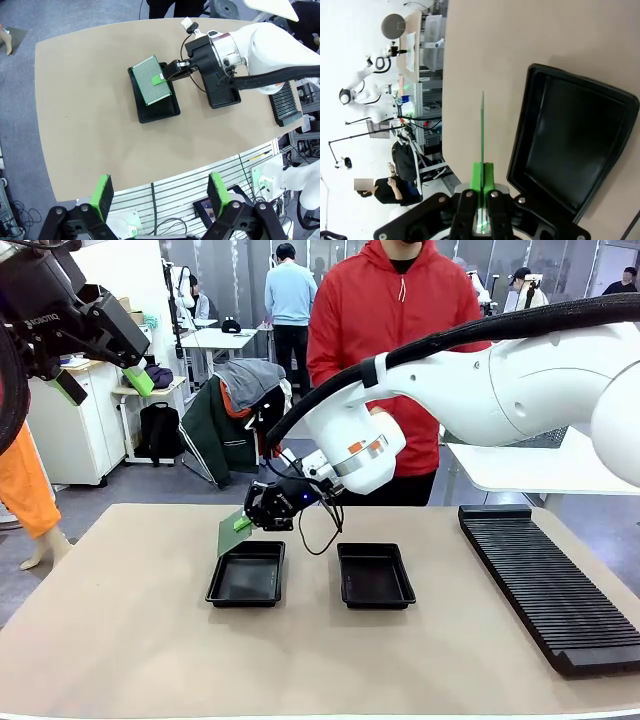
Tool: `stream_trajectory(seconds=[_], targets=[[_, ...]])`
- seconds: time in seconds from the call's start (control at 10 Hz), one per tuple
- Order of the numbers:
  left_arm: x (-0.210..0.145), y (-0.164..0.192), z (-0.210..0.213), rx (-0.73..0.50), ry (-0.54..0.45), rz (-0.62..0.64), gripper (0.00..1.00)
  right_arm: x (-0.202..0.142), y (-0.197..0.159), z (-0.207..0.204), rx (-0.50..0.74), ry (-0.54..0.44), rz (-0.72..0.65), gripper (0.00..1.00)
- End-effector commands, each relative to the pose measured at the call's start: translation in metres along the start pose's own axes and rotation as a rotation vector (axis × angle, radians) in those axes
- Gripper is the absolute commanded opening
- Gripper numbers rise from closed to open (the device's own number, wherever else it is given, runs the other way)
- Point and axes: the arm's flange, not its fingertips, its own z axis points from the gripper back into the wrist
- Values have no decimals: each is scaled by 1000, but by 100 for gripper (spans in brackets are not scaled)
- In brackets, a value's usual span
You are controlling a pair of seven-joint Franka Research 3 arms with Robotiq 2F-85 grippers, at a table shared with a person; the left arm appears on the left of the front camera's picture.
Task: Inspect and transfer BCBs to ESD trays.
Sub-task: Pick up the Blank PCB from the PCB Rack and place it in the left ESD tray.
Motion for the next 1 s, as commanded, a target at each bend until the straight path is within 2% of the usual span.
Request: stream_trajectory(seconds=[0.0,0.9], targets=[[0,1,0,6,2,3,100,2,2,-8,-60,-10,-41,3],[0,1,0,6,2,3,100,-4,-19,-37,-189,-23,-131,3]])
